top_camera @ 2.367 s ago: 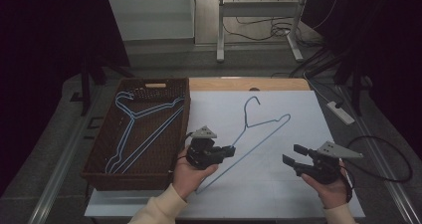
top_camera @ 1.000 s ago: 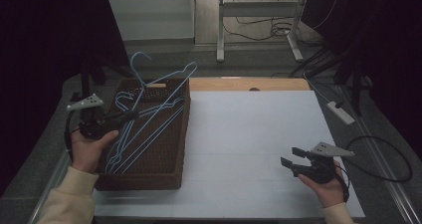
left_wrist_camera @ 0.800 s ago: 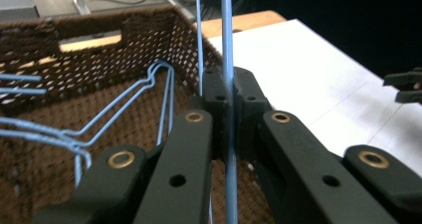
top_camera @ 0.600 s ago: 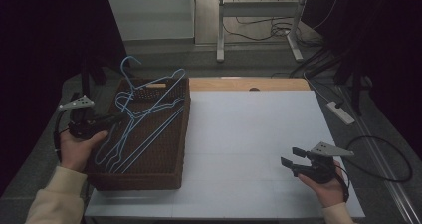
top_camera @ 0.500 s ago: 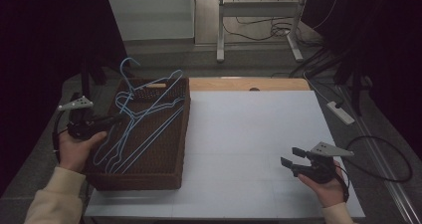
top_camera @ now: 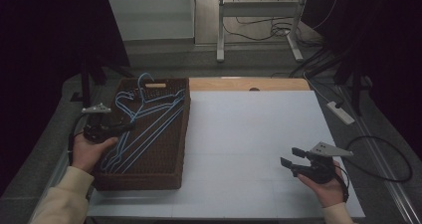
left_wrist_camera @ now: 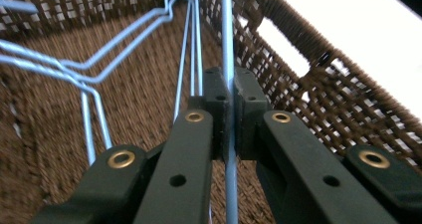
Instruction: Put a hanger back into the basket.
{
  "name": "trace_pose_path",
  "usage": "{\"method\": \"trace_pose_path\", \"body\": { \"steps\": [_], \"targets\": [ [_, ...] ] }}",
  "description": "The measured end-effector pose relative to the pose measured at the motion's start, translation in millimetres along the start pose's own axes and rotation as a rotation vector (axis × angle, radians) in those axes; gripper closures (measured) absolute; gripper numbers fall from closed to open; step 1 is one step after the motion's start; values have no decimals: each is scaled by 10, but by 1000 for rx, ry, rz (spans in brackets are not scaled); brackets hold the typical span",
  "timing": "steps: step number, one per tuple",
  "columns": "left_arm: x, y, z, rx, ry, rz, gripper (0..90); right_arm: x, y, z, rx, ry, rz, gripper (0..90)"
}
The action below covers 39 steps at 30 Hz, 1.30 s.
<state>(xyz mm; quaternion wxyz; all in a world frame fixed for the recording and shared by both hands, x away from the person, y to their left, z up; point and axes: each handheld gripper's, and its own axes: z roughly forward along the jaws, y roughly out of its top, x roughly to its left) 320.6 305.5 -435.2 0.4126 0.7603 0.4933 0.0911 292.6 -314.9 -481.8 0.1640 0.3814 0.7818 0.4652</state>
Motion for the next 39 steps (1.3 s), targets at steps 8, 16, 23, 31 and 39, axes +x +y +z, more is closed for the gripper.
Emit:
{"method": "trace_pose_path", "body": {
  "steps": [8, 16, 23, 31, 39],
  "targets": [
    [52, -39, 142, 79, 80, -36, 860, -3, -2, 1, 1, -1, -1, 365],
    [110, -59, 207, 142, 195, -54, 670, 4, -3, 8, 5, -1, -1, 365],
    [-55, -23, 17, 20, 221, 46, 463, 2, -5, 7, 6, -2, 0, 365],
    [-440, -67, -209, -108, 103, 118, 367, 3, -2, 1, 4, -1, 0, 364],
    [-805, -277, -179, -172, 10, 144, 331, -9, 18, -25, -3, 1, -6, 358]
  ]
}}
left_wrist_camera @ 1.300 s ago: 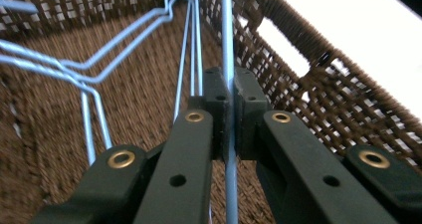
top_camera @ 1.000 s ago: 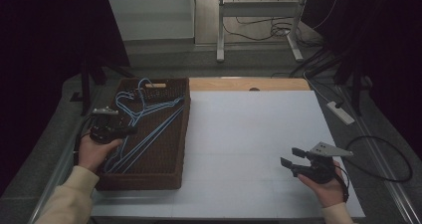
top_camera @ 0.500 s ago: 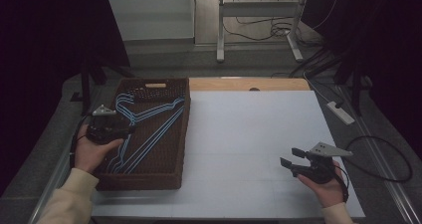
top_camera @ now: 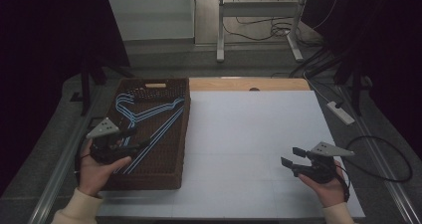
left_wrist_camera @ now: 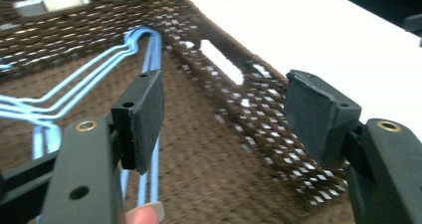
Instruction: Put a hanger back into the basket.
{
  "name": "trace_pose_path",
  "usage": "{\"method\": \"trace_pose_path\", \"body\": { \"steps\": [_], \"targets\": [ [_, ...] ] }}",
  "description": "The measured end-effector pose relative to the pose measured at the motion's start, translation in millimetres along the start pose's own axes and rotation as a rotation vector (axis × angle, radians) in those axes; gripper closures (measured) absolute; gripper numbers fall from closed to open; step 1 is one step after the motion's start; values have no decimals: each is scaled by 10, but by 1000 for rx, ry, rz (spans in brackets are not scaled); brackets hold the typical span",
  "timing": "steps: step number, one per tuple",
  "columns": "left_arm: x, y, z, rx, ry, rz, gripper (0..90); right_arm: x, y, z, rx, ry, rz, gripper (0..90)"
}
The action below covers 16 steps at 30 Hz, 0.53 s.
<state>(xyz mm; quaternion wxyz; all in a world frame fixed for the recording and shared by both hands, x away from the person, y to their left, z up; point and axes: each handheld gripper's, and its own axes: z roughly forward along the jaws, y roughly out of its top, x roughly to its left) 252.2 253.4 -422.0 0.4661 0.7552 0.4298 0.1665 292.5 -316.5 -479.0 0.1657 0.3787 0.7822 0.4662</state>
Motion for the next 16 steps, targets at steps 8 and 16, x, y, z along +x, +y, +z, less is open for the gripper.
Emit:
{"method": "trace_pose_path", "body": {
  "steps": [8, 16],
  "targets": [
    [-248, -185, 95, -13, -50, 27, 324, 10, 18, -32, 5, -3, -28, 351],
    [-299, -272, 142, -11, -55, 30, 323, 36, 44, -25, 7, -3, -46, 347]
  ]
}}
